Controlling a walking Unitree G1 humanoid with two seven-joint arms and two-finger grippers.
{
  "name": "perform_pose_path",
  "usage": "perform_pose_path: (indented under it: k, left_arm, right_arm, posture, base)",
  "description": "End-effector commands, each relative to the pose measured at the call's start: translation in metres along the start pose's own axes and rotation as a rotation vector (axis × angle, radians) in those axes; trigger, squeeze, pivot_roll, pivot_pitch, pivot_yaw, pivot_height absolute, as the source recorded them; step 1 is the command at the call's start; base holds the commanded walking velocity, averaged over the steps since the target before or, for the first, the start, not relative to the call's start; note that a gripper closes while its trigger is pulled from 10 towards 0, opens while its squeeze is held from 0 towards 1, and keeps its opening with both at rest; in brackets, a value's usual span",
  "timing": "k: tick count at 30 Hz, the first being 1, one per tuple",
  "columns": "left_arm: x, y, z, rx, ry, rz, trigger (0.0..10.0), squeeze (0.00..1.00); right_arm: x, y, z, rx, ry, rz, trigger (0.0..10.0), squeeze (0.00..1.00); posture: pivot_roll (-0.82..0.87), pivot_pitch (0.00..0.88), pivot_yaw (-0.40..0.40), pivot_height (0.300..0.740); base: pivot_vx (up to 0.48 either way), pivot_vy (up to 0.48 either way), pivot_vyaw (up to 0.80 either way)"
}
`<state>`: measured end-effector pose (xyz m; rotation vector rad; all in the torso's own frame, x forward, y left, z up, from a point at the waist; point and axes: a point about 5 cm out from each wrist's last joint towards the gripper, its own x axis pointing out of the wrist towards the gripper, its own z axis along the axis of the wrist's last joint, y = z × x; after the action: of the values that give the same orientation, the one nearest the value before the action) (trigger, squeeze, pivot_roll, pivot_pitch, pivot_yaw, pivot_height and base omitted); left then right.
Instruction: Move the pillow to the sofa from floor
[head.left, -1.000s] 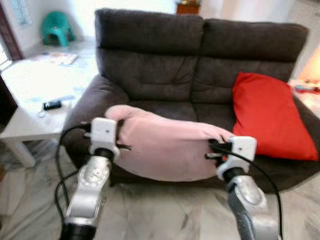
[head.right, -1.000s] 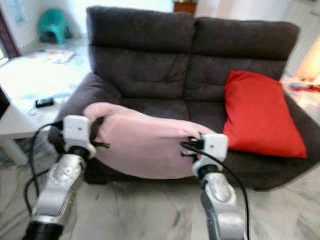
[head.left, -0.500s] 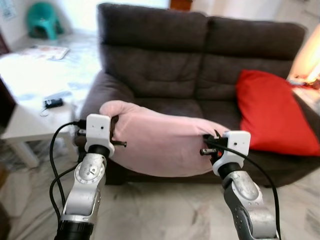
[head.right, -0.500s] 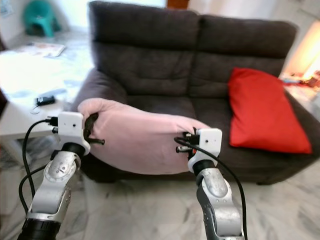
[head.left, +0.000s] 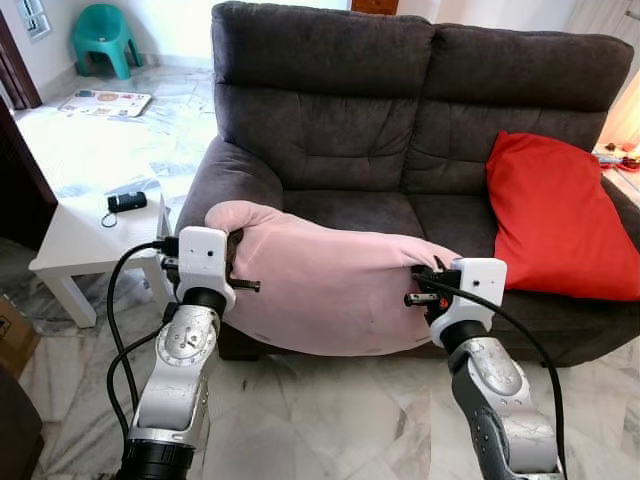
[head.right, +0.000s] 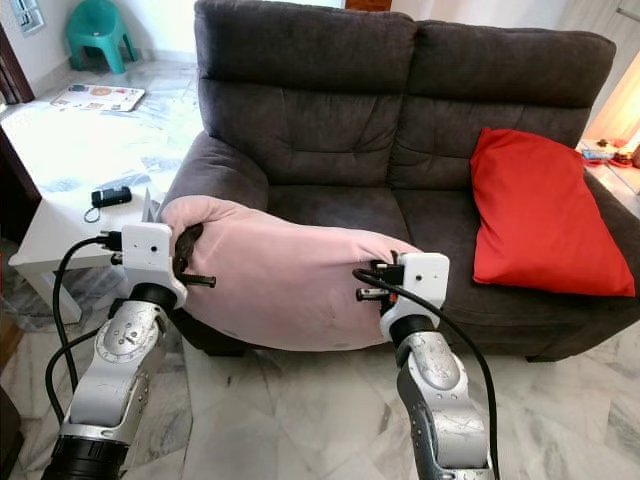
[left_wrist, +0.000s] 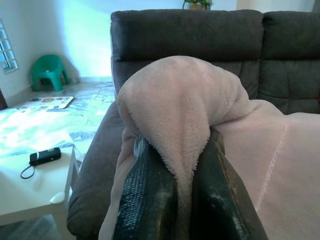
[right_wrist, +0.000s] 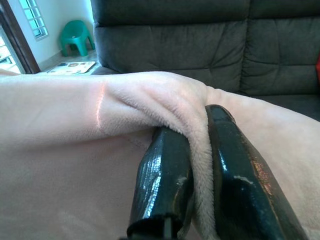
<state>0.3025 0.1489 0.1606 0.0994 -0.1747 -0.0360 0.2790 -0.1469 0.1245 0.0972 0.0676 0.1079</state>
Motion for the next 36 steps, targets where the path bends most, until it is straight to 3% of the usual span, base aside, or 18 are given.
perform_pose_path:
  k: [1,4,11,26,36]
  left_arm:
    - [0.001,0.005,0.013,0.02,-0.054,0.023,10.0,0.0]
    - [0.001,0.005,0.014,0.022,-0.059,0.029,10.0,0.0]
    - [0.001,0.005,0.014,0.023,-0.059,0.028,10.0,0.0]
    - [0.001,0.007,0.019,0.026,-0.081,0.039,10.0,0.0]
    - [0.01,0.002,0.041,0.027,-0.154,0.004,10.0,0.0]
  right_arm:
    - [0.0,0.0,0.027,-0.009,-0.119,0.0,10.0,0.0]
    - [0.0,0.006,0.03,-0.056,-0.133,0.051,10.0,0.0]
    - [0.0,0.008,0.029,-0.048,-0.124,0.058,10.0,0.0]
    - [0.0,0.014,0.031,-0.041,-0.129,0.079,10.0,0.0]
    - [0.003,0.011,0.06,0.012,-0.278,0.043,10.0,0.0]
  posture:
    - [0.03,0.0,-0.077,0.74]
    - [0.03,0.0,-0.078,0.74]
    - [0.03,0.0,-0.08,0.74]
    - [0.04,0.0,-0.08,0.74]
    - [0.04,0.0,-0.079,0.74]
  base:
    - [0.277,0.0,0.0]
    - [0.289,0.0,0.22]
    - [0.295,0.0,0.67]
    - [0.318,0.0,0.0]
    - [0.332,0.0,0.0]
